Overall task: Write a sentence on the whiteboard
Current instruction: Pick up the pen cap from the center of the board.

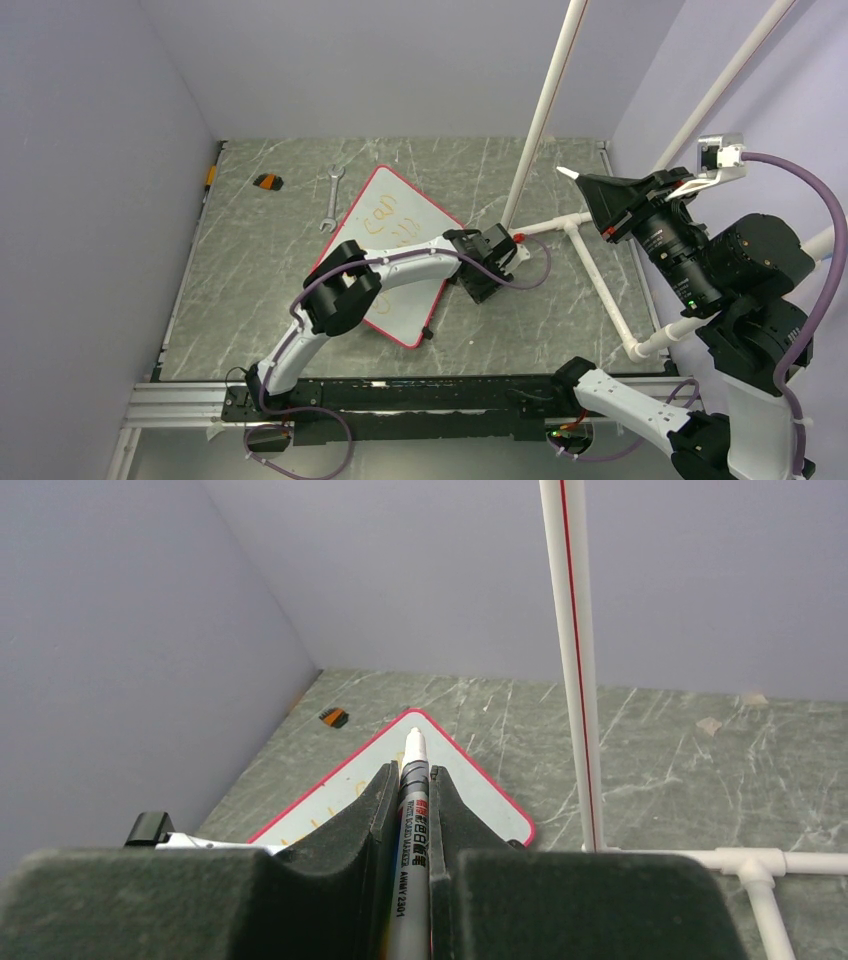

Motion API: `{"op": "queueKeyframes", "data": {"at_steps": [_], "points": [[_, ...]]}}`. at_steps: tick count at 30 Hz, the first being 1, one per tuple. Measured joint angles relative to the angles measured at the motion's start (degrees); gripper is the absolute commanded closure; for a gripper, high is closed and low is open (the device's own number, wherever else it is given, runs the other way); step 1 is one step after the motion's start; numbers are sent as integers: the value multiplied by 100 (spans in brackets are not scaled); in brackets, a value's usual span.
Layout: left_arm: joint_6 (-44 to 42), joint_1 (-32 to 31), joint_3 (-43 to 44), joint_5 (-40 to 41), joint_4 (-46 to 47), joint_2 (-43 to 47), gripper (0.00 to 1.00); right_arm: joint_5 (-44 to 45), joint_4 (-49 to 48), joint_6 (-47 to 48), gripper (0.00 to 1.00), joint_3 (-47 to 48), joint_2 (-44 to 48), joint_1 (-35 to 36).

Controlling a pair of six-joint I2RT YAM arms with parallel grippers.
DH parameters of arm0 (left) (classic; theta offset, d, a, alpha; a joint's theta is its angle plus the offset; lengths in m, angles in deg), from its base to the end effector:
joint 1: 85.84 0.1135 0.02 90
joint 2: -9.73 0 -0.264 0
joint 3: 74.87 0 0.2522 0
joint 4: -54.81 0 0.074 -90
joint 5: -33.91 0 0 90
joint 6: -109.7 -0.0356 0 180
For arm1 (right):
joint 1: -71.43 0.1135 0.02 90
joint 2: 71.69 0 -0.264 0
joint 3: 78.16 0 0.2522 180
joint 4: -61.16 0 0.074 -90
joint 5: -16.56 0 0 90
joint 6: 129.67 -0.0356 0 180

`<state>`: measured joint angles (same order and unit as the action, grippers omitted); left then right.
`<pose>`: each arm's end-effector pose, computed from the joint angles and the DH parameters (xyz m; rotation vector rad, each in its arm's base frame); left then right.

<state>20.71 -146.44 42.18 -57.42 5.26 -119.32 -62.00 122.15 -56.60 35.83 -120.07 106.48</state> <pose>0.2375 -0.4231 0.1697 1.3494 2.3407 -0.3777 0.0510 0.0271 0.5493 -0.0759 1.5174 0.5816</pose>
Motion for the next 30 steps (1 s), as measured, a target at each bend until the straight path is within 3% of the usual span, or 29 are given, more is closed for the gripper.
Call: {"op": "queueKeyframes", "data": {"at_steps": [7,11,30], "points": [[-13,74,118,-39,-61,-87,72,-2,0,46,100,0,2,0],[-44,111,101,-50,-42,-87,99,0,-2,68,100,-20,7,0],[2,83,-1447,-802,592,1331,100,-7,-35,63,100,-258,-31,0]]}}
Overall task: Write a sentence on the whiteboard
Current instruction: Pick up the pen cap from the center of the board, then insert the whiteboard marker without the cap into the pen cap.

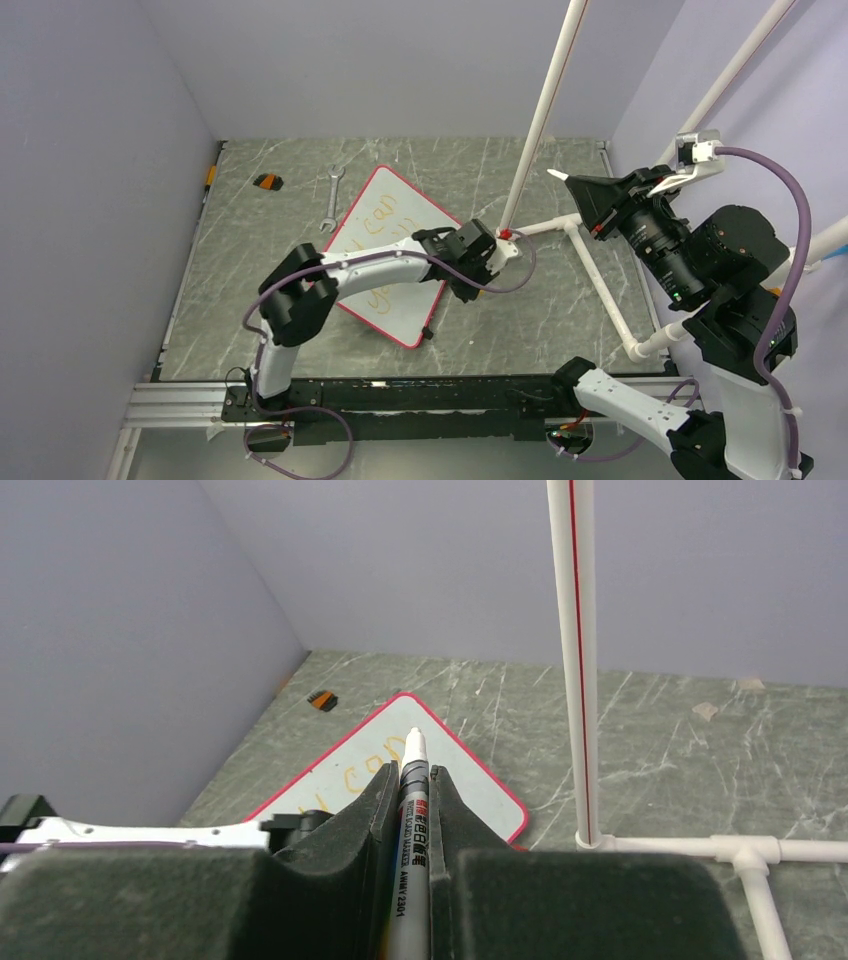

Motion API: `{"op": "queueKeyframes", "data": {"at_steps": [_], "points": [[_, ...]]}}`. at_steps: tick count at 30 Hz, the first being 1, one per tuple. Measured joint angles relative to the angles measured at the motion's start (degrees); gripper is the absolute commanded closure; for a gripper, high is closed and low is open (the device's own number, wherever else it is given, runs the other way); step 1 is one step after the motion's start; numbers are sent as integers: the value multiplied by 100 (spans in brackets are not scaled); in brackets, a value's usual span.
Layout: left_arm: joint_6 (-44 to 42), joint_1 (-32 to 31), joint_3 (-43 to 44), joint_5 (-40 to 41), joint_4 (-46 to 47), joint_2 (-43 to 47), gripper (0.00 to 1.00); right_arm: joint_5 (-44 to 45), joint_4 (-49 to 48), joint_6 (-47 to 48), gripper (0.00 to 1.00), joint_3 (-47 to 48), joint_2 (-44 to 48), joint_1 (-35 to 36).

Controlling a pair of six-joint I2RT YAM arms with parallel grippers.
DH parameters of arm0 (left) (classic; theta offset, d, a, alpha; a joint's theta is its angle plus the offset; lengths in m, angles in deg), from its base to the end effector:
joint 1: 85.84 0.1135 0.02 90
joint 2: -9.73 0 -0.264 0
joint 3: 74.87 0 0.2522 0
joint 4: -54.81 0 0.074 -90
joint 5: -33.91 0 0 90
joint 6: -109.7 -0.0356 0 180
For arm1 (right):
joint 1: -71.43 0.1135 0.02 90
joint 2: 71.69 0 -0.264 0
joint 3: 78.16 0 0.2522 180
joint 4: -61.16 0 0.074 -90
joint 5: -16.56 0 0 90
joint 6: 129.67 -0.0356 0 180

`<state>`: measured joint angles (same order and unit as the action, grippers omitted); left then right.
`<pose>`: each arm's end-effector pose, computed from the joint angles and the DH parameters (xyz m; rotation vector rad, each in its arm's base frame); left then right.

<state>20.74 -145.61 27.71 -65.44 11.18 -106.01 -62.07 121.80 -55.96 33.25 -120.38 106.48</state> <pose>0.2165 -0.3831 0.2026 1.3615 2.2874 -0.5893 0.0615 0.0345 0.5399 -0.0950 1.5589 0.5585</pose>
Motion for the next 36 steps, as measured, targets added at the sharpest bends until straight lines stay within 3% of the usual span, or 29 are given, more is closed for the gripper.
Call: {"op": "queueKeyframes", "data": {"at_steps": [15,28,36], "points": [[-352,131,-619,476,345,2892,100,-302,-157,-299,100,0,-278,0],[-1051,1268,-2048,750,525,4822,100,-765,-411,-802,100,-105,-492,0],[-1523,1685,-2291,581,730,5309,100,-946,-494,-1095,100,-245,-616,0]]}}
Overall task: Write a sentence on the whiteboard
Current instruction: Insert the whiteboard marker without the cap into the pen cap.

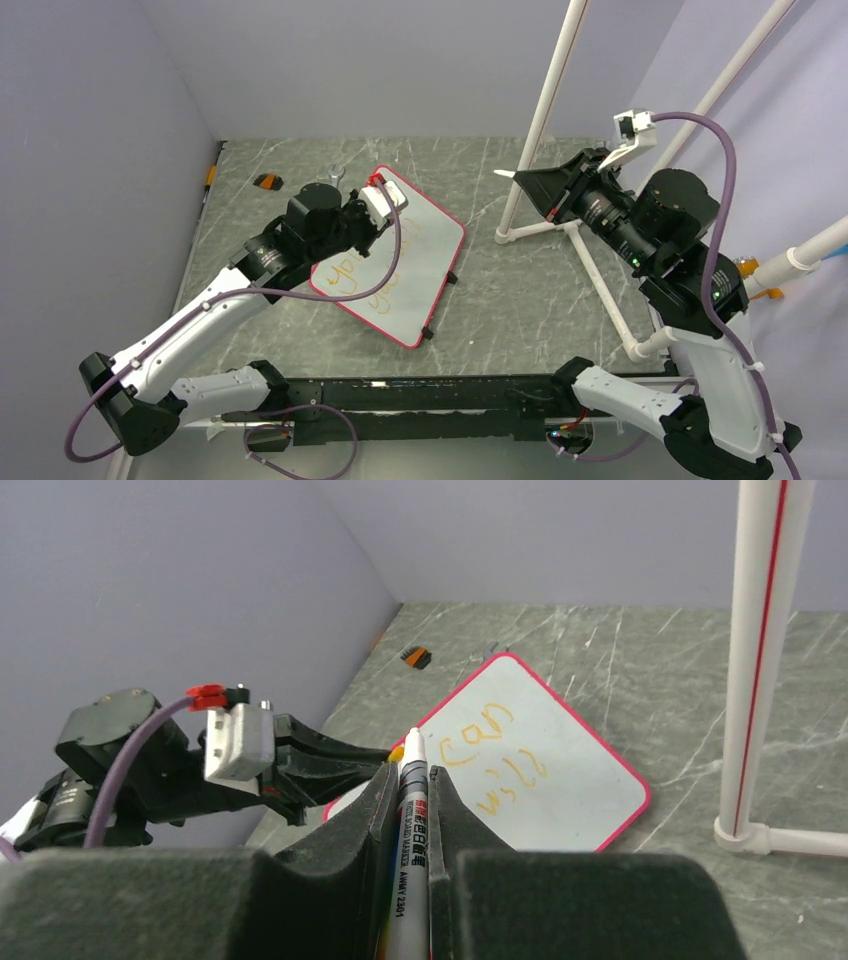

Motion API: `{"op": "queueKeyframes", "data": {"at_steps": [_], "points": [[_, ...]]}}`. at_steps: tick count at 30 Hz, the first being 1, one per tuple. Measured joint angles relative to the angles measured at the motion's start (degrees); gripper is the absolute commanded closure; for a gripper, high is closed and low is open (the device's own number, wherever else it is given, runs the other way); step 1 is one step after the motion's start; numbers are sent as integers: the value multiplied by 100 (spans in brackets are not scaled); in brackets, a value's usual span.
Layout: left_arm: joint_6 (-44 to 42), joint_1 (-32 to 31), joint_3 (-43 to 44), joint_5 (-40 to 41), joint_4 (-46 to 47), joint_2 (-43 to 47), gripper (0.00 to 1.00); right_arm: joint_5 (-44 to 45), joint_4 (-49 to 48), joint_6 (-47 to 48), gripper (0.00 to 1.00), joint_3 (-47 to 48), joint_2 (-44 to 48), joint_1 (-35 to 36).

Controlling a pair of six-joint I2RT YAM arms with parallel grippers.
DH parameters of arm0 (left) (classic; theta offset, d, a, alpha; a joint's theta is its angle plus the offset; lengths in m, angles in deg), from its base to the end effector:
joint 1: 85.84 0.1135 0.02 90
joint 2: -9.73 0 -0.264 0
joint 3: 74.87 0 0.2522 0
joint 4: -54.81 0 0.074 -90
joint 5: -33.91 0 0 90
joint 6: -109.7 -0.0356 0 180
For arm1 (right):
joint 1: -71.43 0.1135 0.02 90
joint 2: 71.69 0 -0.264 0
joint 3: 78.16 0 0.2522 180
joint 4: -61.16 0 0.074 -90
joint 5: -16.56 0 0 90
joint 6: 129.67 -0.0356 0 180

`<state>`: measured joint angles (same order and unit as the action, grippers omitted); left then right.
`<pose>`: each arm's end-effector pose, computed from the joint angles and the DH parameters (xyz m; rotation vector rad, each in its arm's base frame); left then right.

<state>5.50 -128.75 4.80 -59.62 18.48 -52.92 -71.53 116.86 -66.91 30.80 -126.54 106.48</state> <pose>0.1767 -0.1672 0.3856 0.9579 1.6721 -0.3963 0.1033 0.0710 0.5306 -0.0862 1.6577 0.8112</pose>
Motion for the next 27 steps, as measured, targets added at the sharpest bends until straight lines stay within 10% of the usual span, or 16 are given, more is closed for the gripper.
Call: {"op": "queueKeyframes", "data": {"at_steps": [27], "points": [[-369,-31,-317,-2044,13,42,100,-2277,-577,509,100,-1576,-170,-2]]}}
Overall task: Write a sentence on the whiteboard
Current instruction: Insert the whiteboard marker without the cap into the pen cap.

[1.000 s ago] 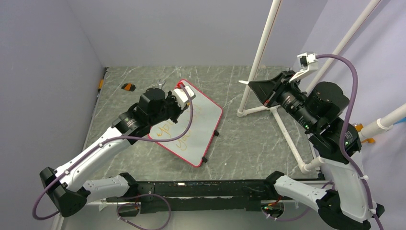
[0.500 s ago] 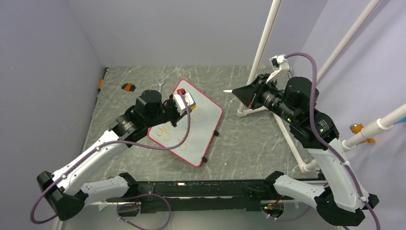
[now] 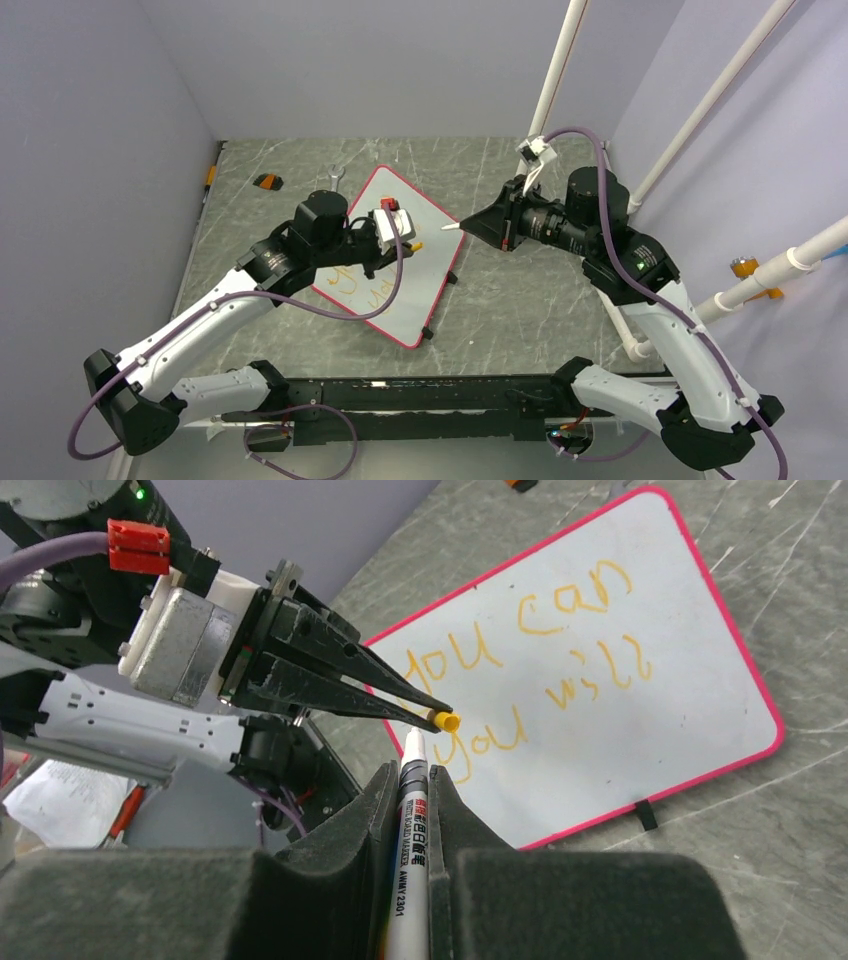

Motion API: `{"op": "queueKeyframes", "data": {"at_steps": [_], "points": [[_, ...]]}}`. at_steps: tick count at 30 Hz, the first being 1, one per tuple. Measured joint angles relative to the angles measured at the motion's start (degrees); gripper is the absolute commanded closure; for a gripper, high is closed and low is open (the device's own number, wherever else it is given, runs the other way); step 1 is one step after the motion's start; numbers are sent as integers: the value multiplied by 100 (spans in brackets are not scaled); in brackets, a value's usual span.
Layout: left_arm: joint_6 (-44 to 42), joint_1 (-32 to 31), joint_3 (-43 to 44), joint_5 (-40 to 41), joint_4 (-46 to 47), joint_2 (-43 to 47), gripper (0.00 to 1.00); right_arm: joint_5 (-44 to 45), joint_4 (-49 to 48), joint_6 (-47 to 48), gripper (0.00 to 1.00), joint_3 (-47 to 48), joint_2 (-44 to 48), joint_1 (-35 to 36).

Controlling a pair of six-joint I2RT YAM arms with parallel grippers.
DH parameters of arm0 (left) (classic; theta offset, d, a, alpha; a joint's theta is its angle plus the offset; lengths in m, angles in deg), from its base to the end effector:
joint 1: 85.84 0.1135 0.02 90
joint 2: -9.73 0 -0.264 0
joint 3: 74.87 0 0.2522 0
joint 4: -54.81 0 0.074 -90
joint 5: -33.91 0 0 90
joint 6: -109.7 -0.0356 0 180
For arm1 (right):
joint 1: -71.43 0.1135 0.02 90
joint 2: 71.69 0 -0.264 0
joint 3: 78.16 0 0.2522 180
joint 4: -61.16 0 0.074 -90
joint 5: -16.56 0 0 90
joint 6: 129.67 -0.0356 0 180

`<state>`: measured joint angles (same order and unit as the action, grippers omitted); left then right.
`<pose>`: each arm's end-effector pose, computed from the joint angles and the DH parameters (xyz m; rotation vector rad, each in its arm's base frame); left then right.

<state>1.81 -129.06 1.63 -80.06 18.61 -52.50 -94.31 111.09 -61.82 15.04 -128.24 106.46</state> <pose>0.1652 -0.1751 0.3695 1.2406 1.5477 -0.6974 0.1411 0.1144 0.4597 -0.4861 1.8486 1.0223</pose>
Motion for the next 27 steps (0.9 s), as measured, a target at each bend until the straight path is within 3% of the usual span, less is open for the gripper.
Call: {"op": "queueKeyframes", "data": {"at_steps": [15,27], "points": [[-50,-50,0,-168,-144,-96,100,-498,-376,133,100,-516,-92,0],[-50,-151,-55,-2,-142,-103,100,-319,-831,-39,100,-999,-74,-2]]}}
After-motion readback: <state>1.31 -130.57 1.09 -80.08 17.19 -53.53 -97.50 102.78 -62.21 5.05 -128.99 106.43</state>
